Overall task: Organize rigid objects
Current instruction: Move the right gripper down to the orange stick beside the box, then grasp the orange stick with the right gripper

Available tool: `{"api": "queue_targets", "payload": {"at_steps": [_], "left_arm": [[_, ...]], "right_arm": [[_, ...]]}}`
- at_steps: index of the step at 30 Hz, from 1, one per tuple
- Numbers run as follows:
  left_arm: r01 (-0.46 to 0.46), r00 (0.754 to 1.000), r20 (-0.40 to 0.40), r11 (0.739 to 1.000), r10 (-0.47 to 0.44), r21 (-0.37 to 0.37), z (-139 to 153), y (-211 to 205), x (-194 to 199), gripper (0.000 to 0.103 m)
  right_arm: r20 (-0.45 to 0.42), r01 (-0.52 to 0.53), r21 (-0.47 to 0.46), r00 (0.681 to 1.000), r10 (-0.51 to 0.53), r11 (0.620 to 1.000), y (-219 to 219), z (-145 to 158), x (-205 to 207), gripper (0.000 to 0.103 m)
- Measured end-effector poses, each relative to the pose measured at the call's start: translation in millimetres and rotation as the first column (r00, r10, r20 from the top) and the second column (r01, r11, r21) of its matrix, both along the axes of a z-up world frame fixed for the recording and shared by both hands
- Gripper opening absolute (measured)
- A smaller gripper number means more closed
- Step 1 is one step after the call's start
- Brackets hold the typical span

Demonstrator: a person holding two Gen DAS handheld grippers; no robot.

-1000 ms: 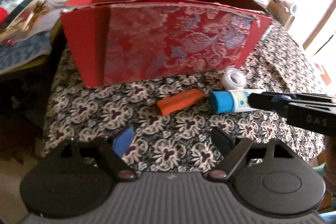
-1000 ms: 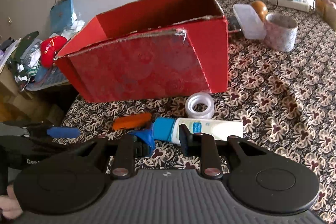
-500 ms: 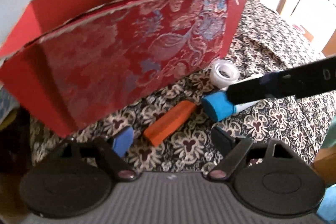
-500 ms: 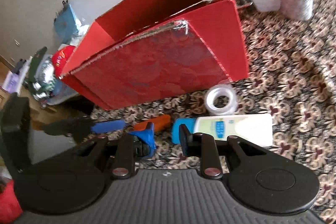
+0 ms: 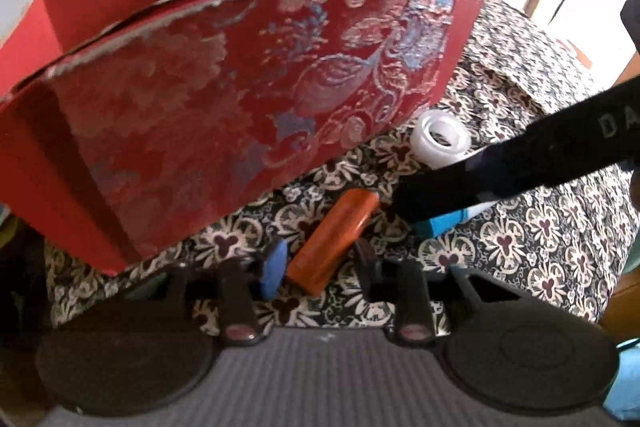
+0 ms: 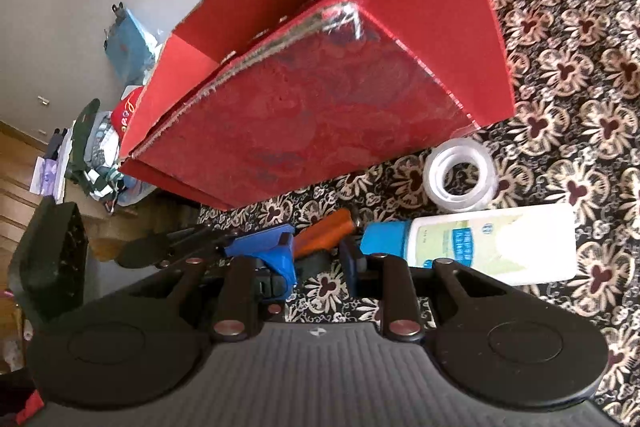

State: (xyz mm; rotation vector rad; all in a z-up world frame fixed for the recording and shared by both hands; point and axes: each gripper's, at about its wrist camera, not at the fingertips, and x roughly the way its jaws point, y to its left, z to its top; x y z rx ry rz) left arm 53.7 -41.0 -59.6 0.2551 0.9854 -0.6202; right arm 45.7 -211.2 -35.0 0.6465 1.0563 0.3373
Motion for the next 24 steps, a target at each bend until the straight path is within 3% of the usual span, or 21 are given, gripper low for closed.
{"api": "queue_targets", "payload": {"at_steps": [4, 8, 12, 14, 16, 20, 22, 24], "left_arm": [[-0.066, 0.996, -0.069, 0.997, 0.062, -0.049, 3, 10, -6, 0.019], [-0.13, 0.986, -0.122, 0.986, 0.117, -0.105, 1, 19, -13, 0.019], [-0.153, 0.982, -0.129, 0.981, 0.138, -0.117, 1, 21, -11, 0.022], [-0.146, 0.984, -0.119, 0.983, 0.132, -0.116, 2, 24, -9, 0.035], [-0.146, 0.986, -0.103, 0.982, 0.135, -0.116, 3, 24, -8, 0.062], [-0.122, 0.991, -0.065, 0.987, 0.115, -0.103, 1, 14, -6, 0.062], [-0.111, 0.993, -0.061, 0.988, 0.105, -0.108, 2, 9, -6, 0.048], [-0.115, 0.993, -0.047, 0.989, 0.111, -0.097, 2, 7, -4, 0.045]], "right_arm": [[-0.035, -0.01, 0.031, 0.999, 0.011, 0.999, 6, -5, 9, 0.008], [-0.067, -0.003, 0.037, 0.998, 0.006, 0.999, 11, -11, 18, 0.008], [-0.086, -0.011, -0.021, 0.996, 0.009, 1.0, 21, -16, 26, 0.008], [-0.09, -0.023, -0.02, 0.996, 0.021, 1.0, 26, -18, 30, 0.008], [-0.105, -0.034, -0.012, 0.994, 0.033, 0.999, 29, -23, 33, 0.005], [-0.073, -0.051, 0.004, 0.996, 0.051, 0.999, 32, -27, 35, 0.003], [-0.057, -0.06, 0.01, 0.997, 0.06, 0.998, 34, -27, 35, 0.002], [-0.048, -0.06, 0.019, 0.997, 0.061, 0.998, 33, -28, 37, 0.002]]}}
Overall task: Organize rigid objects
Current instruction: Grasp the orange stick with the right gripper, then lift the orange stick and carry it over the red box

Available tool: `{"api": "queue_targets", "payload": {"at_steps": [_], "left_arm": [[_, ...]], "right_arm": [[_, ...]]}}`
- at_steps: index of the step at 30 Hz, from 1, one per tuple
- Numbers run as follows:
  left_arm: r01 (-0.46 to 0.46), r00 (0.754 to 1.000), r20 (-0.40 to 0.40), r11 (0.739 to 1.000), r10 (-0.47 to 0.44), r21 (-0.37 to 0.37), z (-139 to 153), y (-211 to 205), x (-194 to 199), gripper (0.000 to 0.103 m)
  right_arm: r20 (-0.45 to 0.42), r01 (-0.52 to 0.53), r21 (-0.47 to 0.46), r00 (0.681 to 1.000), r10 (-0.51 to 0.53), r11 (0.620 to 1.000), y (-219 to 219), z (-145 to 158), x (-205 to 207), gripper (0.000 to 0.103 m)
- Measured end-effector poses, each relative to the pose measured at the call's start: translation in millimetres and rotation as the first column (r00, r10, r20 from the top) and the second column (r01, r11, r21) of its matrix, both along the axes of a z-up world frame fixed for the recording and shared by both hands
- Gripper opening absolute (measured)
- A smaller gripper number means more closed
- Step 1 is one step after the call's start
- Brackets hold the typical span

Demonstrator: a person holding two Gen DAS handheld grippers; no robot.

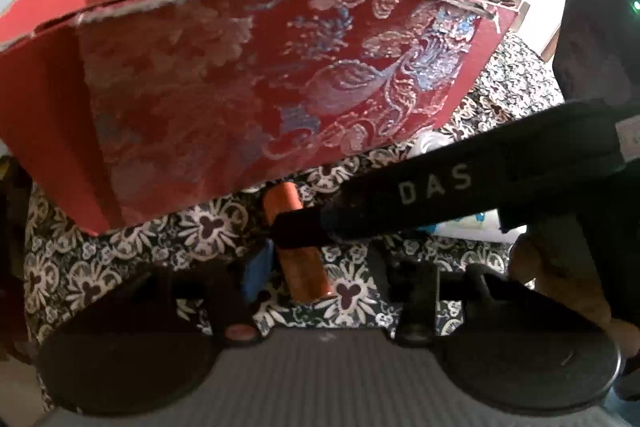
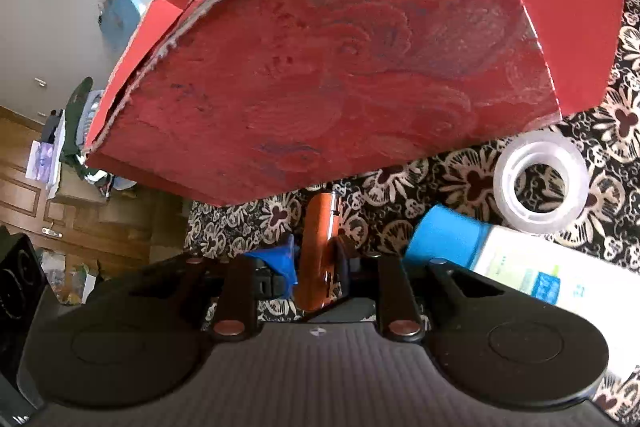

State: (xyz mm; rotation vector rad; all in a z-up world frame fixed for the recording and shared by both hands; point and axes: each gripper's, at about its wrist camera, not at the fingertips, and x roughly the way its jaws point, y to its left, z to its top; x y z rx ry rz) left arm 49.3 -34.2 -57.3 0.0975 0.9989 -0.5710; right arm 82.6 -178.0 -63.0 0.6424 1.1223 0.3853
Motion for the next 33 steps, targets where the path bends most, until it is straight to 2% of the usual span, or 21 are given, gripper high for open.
{"api": "queue_targets", "payload": {"at_steps": [2, 5, 6, 9, 13, 19, 27, 33], "left_arm": [[-0.005, 1.0, 0.008, 1.0, 0.005, 0.006, 0, 0, 2, 0.039], [-0.02, 1.0, 0.022, 1.0, 0.02, 0.018, 1, 0, 0, 0.022], [-0.028, 0.999, 0.024, 0.999, 0.028, 0.019, 1, 3, 0, 0.02], [-0.046, 0.999, 0.004, 0.999, 0.046, -0.005, 1, 13, 5, 0.019], [-0.037, 0.999, 0.007, 0.999, 0.037, 0.003, 5, 17, -4, 0.019], [-0.003, 1.0, 0.025, 1.0, 0.003, -0.011, 20, 17, -21, 0.019], [0.08, 0.99, 0.122, 0.995, -0.073, -0.053, 64, 1, -39, 0.019], [0.143, 0.97, 0.211, 0.984, -0.119, -0.103, 103, -13, -47, 0.019]], "right_arm": [[0.005, 0.005, 0.015, 1.0, -0.005, 1.0, -2, -2, 1, 0.001], [0.034, -0.004, 0.016, 0.999, 0.003, 1.0, -3, -2, 0, 0.002], [0.034, -0.009, 0.017, 0.999, 0.009, 1.0, -4, -2, 0, 0.001], [0.047, -0.035, 0.005, 0.998, 0.035, 0.999, -5, 0, -1, 0.001], [0.046, -0.05, -0.004, 0.998, 0.051, 0.999, 1, 1, -3, 0.0], [0.048, -0.037, 0.037, 0.998, 0.036, 0.999, -8, 8, -19, 0.0], [0.146, 0.03, 0.059, 0.989, -0.038, 0.998, -27, 46, -48, 0.0], [0.26, 0.099, 0.054, 0.959, -0.11, 0.994, -39, 83, -69, 0.0]]}}
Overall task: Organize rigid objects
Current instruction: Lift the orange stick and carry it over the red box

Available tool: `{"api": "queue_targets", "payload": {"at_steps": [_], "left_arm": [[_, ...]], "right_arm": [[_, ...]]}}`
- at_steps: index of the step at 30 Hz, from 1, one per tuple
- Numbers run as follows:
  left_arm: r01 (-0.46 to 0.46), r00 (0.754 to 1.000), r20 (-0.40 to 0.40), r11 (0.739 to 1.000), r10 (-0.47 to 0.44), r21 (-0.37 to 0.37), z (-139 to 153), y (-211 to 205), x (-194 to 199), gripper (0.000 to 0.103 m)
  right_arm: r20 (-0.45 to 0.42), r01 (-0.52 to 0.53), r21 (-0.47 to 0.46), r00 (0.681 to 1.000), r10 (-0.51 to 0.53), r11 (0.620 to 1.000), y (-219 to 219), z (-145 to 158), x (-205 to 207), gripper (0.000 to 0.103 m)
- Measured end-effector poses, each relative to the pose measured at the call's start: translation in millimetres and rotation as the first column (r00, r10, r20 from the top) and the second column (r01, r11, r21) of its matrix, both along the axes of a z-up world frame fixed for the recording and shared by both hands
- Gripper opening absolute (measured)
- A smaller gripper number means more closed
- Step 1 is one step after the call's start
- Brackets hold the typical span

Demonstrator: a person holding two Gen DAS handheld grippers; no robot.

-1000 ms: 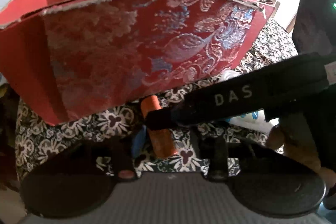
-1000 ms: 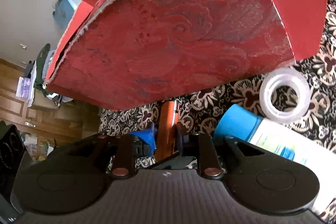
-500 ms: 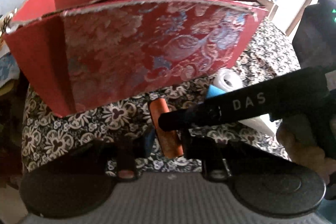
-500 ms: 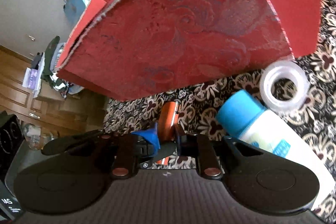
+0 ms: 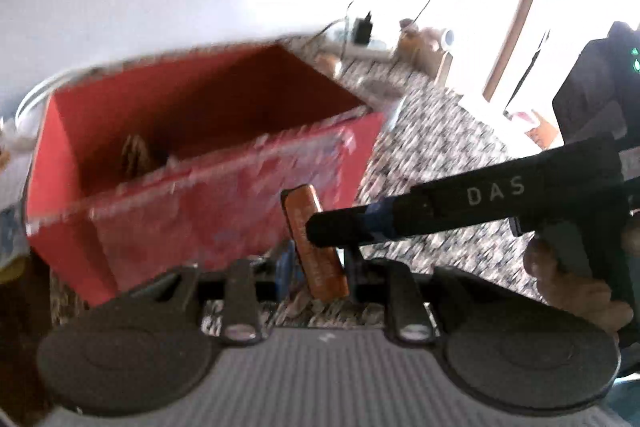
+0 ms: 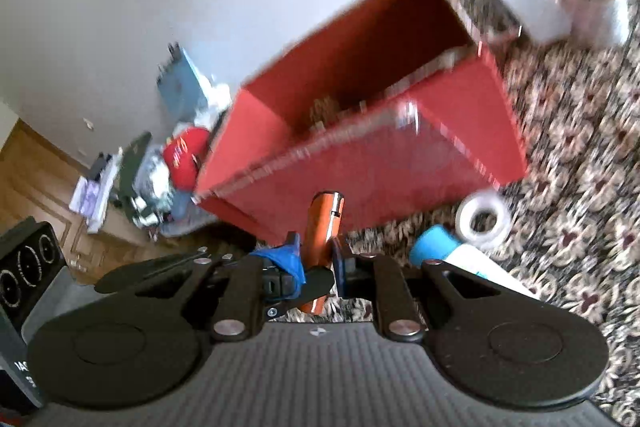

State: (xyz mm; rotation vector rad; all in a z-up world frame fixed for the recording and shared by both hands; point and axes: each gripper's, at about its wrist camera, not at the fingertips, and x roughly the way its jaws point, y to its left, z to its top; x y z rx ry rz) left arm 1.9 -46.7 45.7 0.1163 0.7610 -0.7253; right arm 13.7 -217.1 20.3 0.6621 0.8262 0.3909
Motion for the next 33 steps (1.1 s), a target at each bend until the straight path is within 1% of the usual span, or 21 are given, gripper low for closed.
{"api": "queue_targets", "payload": {"at_steps": [4, 8, 11, 14, 17, 19, 23, 28, 33], "left_arm": [[0.02, 0.998, 0.059, 0.999, -0.017, -0.035, 23, -7, 2, 0.019], [0.009, 0.994, 0.11, 0.998, -0.002, -0.063, 45, -9, 20, 0.019], [-0.02, 0.989, 0.146, 0.998, 0.03, -0.064, 57, -9, 42, 0.019], [-0.07, 0.986, 0.148, 0.996, 0.078, -0.056, 61, -8, 69, 0.018], [-0.122, 0.984, 0.125, 0.992, 0.125, -0.036, 58, -6, 95, 0.018], [-0.149, 0.983, 0.111, 0.989, 0.15, -0.014, 52, -2, 106, 0.018], [-0.201, 0.978, 0.063, 0.979, 0.198, 0.037, 30, -2, 130, 0.018], [-0.244, 0.969, -0.021, 0.967, 0.246, 0.075, 6, 2, 149, 0.018], [-0.258, 0.954, -0.123, 0.957, 0.274, 0.129, -18, 4, 169, 0.018]], "right_arm": [[0.074, 0.033, -0.002, 0.997, -0.032, 0.999, -10, 23, -3, 0.0], [0.153, 0.031, -0.033, 0.988, -0.026, 0.999, -17, 48, 11, 0.0], [0.211, 0.009, -0.066, 0.977, 0.005, 0.998, -14, 62, 37, 0.0], [0.232, -0.017, -0.1, 0.972, 0.04, 0.995, -8, 70, 68, 0.0], [0.212, -0.053, -0.119, 0.974, 0.078, 0.991, -2, 68, 101, 0.0], [0.192, -0.084, -0.131, 0.975, 0.108, 0.988, 4, 60, 121, 0.0], [0.132, -0.136, -0.155, 0.979, 0.157, 0.979, 13, 42, 149, 0.0], [0.047, -0.204, -0.188, 0.975, 0.217, 0.961, 27, 21, 172, 0.0], [-0.076, -0.272, -0.204, 0.962, 0.262, 0.94, 36, 0, 195, 0.0]]}}
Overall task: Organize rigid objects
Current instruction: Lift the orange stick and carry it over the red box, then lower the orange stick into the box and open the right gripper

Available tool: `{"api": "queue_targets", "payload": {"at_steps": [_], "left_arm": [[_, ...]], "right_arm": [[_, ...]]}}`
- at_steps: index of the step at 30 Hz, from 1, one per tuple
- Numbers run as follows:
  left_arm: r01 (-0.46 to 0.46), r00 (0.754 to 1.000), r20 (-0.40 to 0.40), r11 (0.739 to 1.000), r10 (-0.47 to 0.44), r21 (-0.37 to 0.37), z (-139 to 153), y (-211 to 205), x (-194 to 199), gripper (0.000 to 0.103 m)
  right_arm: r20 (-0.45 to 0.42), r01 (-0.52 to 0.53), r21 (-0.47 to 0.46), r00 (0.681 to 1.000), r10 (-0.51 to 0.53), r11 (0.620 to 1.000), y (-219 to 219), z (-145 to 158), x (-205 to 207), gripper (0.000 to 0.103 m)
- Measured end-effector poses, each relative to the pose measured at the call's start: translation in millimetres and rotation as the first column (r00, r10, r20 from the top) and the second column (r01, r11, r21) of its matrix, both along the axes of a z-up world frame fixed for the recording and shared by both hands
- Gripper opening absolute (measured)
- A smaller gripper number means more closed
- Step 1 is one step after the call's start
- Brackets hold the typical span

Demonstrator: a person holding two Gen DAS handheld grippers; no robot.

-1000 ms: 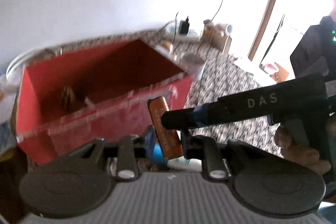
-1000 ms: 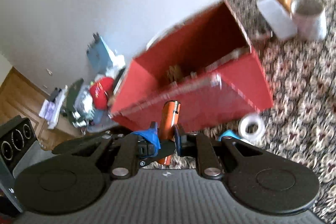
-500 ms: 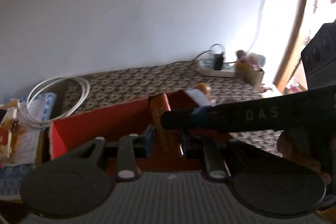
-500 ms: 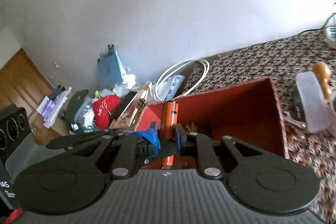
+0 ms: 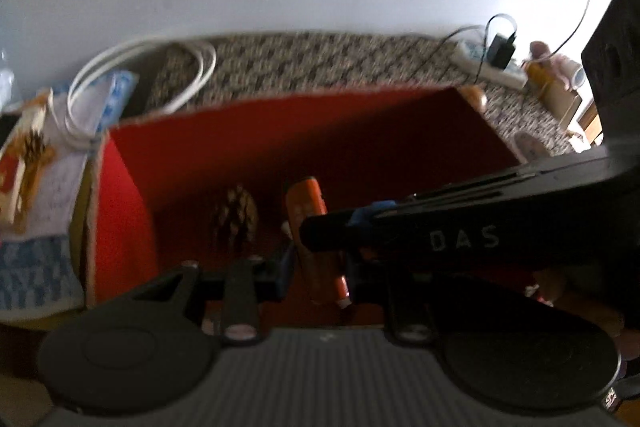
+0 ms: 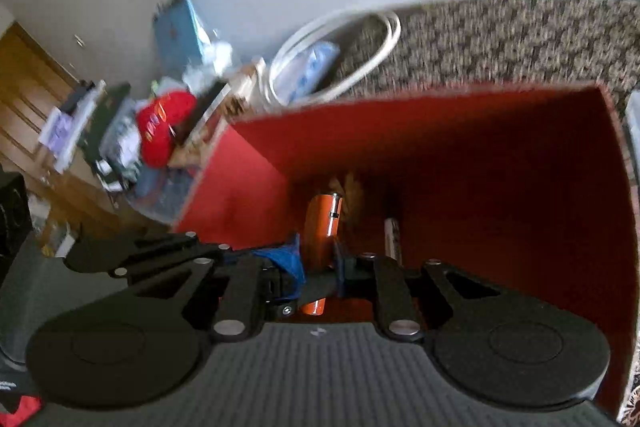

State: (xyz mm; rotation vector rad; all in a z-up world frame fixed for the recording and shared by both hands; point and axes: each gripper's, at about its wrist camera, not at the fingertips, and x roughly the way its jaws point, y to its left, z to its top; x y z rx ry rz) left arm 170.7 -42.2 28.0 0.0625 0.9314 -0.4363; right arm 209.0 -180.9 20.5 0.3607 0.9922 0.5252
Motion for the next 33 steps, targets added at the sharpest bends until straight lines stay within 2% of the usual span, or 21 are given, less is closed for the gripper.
{"api": "queue_targets", "payload": {"at_steps": [5, 14, 25, 33], "left_arm": [[-0.015, 0.999, -0.05, 0.998, 0.018, 0.059, -10, -6, 9, 0.018], [-0.029, 0.992, -0.121, 0.993, 0.043, 0.112, -27, -6, 19, 0.019], [-0.037, 0.989, -0.135, 0.992, 0.053, 0.12, -31, -7, 21, 0.019], [-0.046, 0.993, -0.106, 0.991, 0.059, 0.126, -29, -6, 20, 0.023]], "right_arm": [[-0.09, -0.03, -0.013, 0.996, 0.029, 0.999, 6, -14, 16, 0.0], [-0.166, -0.079, -0.057, 0.984, 0.068, 0.995, 18, -30, 29, 0.0], [-0.134, -0.106, -0.153, 0.987, 0.085, 0.983, 29, -29, 31, 0.0], [-0.126, -0.075, -0.155, 0.99, 0.056, 0.985, 27, -29, 30, 0.0]]}}
